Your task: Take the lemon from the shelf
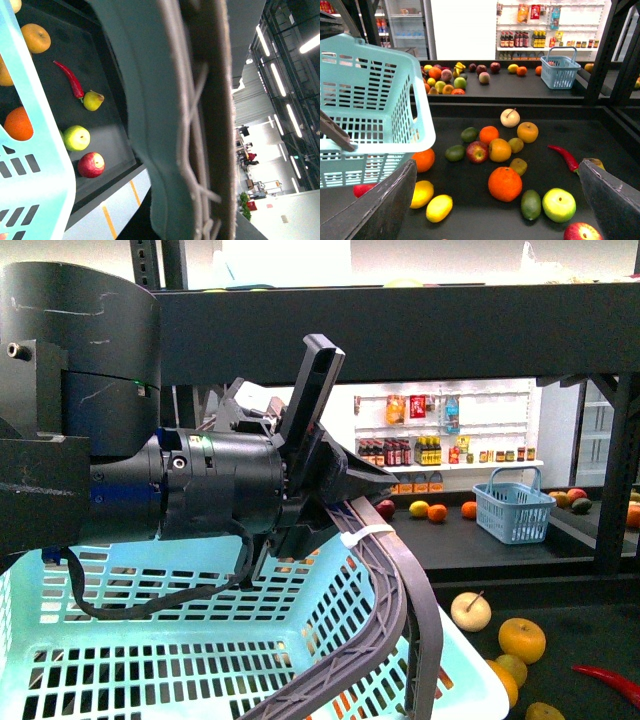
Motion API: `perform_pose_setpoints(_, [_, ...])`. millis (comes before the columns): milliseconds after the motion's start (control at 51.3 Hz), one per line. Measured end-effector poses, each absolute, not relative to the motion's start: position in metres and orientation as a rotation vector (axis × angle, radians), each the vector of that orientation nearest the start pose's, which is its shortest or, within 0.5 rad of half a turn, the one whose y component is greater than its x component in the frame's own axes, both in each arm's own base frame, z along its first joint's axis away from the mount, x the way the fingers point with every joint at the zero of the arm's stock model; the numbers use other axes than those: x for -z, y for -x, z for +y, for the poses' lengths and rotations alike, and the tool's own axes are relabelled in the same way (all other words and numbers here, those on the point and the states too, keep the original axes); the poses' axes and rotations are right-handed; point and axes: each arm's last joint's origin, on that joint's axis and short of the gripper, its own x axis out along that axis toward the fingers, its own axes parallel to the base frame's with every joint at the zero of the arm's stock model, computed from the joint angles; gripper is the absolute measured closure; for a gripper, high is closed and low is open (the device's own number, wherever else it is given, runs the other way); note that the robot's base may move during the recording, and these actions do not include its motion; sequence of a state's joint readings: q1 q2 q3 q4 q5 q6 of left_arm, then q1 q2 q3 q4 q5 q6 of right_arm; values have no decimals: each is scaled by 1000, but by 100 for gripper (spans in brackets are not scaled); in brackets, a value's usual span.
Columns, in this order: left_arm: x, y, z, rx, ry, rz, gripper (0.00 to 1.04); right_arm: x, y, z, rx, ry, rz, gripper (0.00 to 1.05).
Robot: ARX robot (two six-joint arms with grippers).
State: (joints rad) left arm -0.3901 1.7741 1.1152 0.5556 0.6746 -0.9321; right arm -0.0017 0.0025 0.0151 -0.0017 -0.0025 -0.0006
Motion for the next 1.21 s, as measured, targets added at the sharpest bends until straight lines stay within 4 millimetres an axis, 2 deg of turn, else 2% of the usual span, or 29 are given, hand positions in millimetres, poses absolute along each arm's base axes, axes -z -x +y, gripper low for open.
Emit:
perform_pose_setpoints(136, [-248,-358,-167,925,856,597,97,-167,-97,0,11,7,1,7])
perform_pose_setpoints(234, [-247,-359,-166,918,857,595,97,-162,-98,2,104,77,188,7])
perform_pose_setpoints(331, [-248,-359,-166,919,853,592,97,-154,-103,3,48,102,343,7])
perform_pose_setpoints(409, [-247,-359,-167,919,853,592,97,-161,-112,-2,-17,53,439,7])
perform_pose_setpoints(487, [-248,-358,-167,924,852,594,97,-172,-135,-17,-83,-17,504,7])
perform_pose_setpoints(584, [-248,-359,-167,923,853,594,97,-174,-158,-32,-136,-24,522,7])
perform_pose_setpoints(760, [-248,-359,-166,917,852,590,97,-161,-213,-58,-212,32,567,7])
perform_pose_setpoints(877, [-247,-359,-167,920,853,593,97,-127,-265,-69,-285,78,645,7])
perform_pose_setpoints(994, [-247,-359,-167,921,851,592,97,-100,-304,-70,-336,118,685,7])
perform_pose_setpoints(1071, [-247,-359,-167,923,852,594,97,-74,-337,-59,-386,181,720,7])
perform_pose_setpoints(1130, [-247,-359,-167,922,852,594,97,-56,-352,-45,-446,225,741,7])
perform_pose_setpoints(1208, [-247,-359,-167,920,851,592,97,-41,-362,-30,-505,264,757,7])
